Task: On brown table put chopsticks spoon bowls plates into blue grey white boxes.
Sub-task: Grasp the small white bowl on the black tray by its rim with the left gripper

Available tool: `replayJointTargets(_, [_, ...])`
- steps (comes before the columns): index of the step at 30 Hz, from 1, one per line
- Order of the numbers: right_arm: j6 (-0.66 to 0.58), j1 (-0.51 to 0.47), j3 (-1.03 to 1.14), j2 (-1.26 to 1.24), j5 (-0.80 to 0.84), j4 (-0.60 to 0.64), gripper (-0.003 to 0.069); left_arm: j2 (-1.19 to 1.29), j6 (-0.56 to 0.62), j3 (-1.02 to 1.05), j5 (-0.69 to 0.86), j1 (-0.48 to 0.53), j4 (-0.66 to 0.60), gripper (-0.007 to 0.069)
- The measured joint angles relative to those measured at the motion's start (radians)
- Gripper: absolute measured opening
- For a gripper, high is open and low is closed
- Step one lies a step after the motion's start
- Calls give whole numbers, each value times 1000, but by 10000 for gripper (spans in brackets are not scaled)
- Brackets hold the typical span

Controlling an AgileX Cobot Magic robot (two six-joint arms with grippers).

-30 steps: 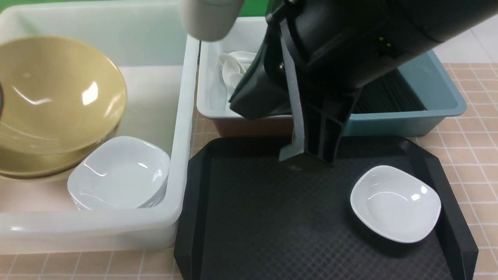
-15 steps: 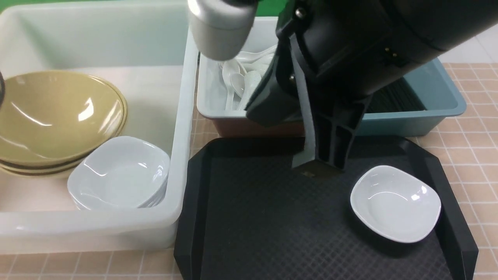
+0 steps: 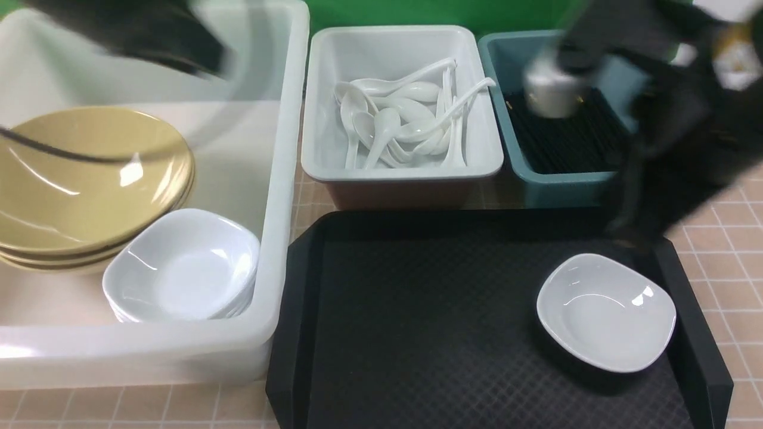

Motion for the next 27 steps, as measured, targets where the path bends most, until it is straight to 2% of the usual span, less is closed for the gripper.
replayJointTargets(3, [26, -79, 109, -138, 0, -2, 48, 77, 32, 0, -12, -176, 16, 7])
replayJointTargets(5, [32, -111, 171, -247, 0, -2, 48, 130, 69, 0, -42, -310, 17, 1])
replayJointTargets(9, [55, -132, 241, -386, -5, 0, 48, 219, 92, 0, -146, -490, 17, 1])
replayJointTargets(11, [60, -132, 258, -424, -5, 1, 48, 243, 64, 0, -204, -526, 17, 3])
replayJointTargets(12, [74, -132, 271, -457, -7, 2, 48, 274, 7, 0, -264, -559, 26, 6])
replayJointTargets(16, [80, -133, 291, -496, -5, 4, 48, 332, -106, 0, -341, -596, 65, 27])
replayJointTargets(20, [82, -133, 302, -497, 3, 4, 48, 374, -180, 0, -368, -602, 80, 108])
replayJointTargets(21, [82, -133, 312, -497, 3, 5, 48, 395, -212, 0, -385, -602, 81, 175])
replayJointTargets(23, [82, -133, 316, -497, 3, 5, 48, 408, -222, 0, -397, -602, 81, 218])
replayJointTargets(25, [73, -133, 334, -497, 2, 5, 48, 438, -232, 0, -440, -602, 81, 351])
replayJointTargets(26, [72, -133, 335, -497, 2, 5, 48, 443, -233, 0, -448, -604, 81, 360])
replayJointTargets(27, [71, -133, 347, -497, 0, 5, 48, 458, -236, 0, -476, -605, 81, 424])
